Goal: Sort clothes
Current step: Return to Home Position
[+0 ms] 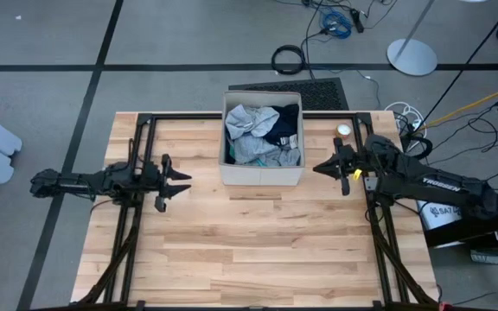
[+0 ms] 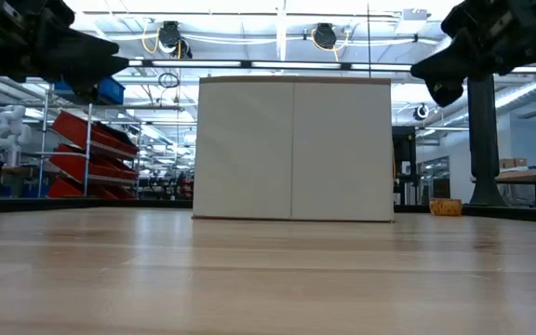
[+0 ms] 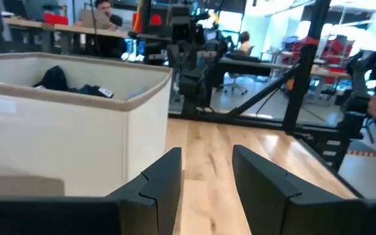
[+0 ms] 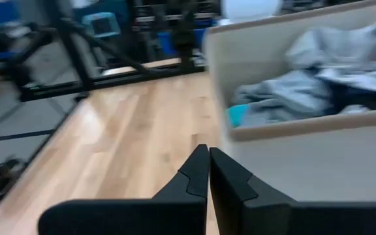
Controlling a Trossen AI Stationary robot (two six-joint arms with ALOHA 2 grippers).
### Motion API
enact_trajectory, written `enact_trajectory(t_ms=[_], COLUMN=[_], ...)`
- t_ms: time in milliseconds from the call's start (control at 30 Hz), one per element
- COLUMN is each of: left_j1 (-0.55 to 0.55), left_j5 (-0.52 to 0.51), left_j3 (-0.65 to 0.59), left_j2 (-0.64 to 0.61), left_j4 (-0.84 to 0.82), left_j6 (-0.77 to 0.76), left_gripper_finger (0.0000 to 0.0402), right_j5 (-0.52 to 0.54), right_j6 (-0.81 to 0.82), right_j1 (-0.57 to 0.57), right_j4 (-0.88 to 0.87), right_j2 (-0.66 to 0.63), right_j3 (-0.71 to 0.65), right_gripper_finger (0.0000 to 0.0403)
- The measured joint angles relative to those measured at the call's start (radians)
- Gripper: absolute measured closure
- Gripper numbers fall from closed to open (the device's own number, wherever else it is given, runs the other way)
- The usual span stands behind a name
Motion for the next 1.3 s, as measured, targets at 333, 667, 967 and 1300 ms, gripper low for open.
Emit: enact_trajectory(t_ms=[333,667,967,1300], left_j1=[0.076,0.081,0.081,0.081], left_j5=[0.07,0.084,0.084,0.083], left_j3=[-0.06,-0.069,-0.069,-0.069], left_j2=[0.0,0.0,0.0,0.0], left_j4=[0.049,0.052,0.054,0.054], left_j6=[-0.05,-0.059,-0.069,-0.054], left_gripper_finger=[0.0256,0.0256,0.0256,0.0256], right_j5=[-0.098,0.066,0.306,0.482], right_j6=[0.036,0.125,0.2,0.146], right_j1=[-0.045,-0.031,0.095,0.221], right_j4=[0.03,0.045,0.135,0.151], right_j2=[-0.048,-0.282,-0.434,-0.451], right_j3=[-0.084,-0.175,-0.315,-0.344], right_gripper_finger=[0.0403,0.0403,0.0403,0.0403])
